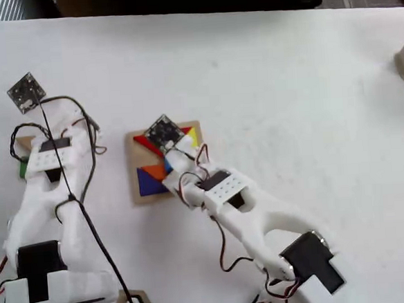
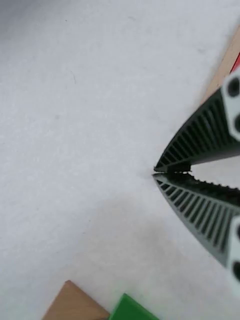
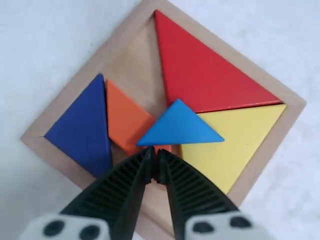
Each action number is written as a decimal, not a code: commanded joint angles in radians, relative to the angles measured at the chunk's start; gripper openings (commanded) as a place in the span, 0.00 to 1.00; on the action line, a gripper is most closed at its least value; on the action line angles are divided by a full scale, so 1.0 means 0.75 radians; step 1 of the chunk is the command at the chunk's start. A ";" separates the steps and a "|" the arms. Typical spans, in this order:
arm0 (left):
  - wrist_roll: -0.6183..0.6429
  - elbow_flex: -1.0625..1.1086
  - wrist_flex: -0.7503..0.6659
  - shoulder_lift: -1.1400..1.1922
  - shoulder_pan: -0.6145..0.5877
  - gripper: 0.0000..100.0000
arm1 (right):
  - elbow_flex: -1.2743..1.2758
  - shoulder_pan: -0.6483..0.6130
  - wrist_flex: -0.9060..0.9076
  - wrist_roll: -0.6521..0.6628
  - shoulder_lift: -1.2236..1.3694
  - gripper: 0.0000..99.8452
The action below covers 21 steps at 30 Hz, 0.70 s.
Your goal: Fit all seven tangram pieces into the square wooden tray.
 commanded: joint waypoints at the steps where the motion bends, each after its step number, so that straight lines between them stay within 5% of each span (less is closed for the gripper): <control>1: 0.000 -0.059 -0.037 -0.003 0.019 0.02 | -0.051 -0.017 -0.054 0.014 -0.021 0.02; 11: 0.000 -0.059 -0.039 -0.003 0.019 0.02 | -0.076 -0.024 -0.191 0.014 -0.007 0.02; 21: 0.000 -0.059 -0.039 -0.003 0.019 0.02 | -0.078 -0.007 -0.079 0.014 -0.024 0.02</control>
